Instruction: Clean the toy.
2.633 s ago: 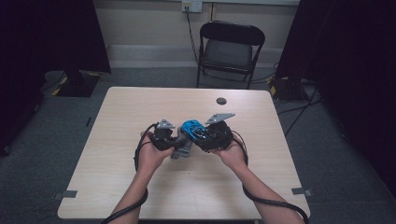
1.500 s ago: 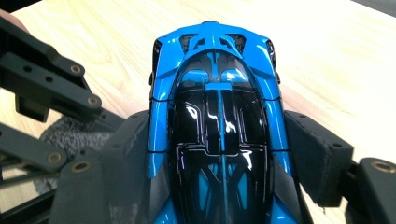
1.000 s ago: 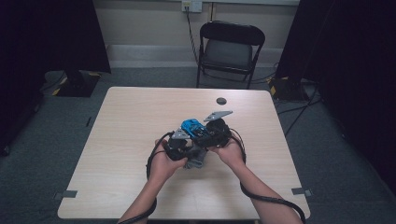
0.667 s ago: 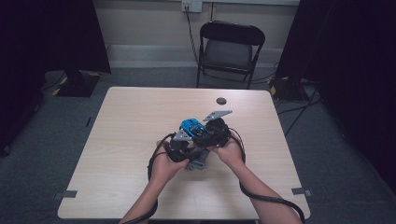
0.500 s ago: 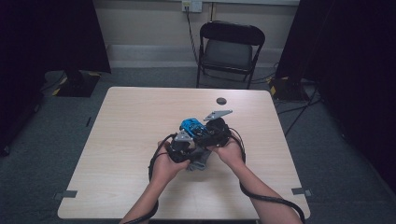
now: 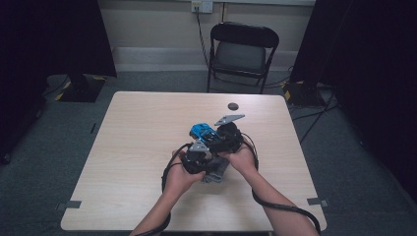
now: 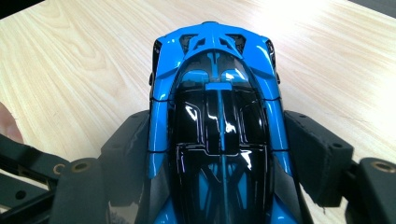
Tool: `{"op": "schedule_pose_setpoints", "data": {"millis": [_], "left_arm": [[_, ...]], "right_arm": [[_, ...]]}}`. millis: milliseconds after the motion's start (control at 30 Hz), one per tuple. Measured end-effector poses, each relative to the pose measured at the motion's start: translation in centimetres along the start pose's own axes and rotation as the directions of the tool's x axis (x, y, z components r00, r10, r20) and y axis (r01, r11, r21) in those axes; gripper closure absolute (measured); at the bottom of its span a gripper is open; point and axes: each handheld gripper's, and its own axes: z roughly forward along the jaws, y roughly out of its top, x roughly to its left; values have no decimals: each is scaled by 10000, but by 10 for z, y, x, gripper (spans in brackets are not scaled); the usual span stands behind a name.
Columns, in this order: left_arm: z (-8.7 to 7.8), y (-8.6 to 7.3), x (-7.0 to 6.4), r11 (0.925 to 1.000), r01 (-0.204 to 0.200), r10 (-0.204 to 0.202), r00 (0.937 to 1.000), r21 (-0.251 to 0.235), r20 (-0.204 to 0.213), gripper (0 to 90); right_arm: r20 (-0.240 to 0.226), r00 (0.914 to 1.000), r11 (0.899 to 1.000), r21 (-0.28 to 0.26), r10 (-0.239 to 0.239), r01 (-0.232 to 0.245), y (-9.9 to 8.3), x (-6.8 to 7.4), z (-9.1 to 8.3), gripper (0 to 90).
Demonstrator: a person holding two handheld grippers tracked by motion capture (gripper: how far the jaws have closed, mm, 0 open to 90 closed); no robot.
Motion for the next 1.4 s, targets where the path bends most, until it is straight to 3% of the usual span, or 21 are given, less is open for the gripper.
{"op": "schedule_pose_setpoints", "data": {"millis": [533,667,1067,1400], "left_arm": [[4,0,-8,9998,-196,196,9997,26,171,742],[9,0,-12,9998,-217,215,9986,43,489,740],[5,-3,-13,9978,-520,501,9976,401,479,740],[-19,-12,4,9983,-452,460,9987,364,-222,740]], "right_arm": [[-51,10000,10000,27,71,-70,0,0,3,280],[-59,9998,9999,-16,168,-168,-1,-5,3,280],[107,9994,9994,-30,340,-339,-2,-16,1,280],[367,9981,9988,-15,489,-488,-10,-31,-11,280]]}}
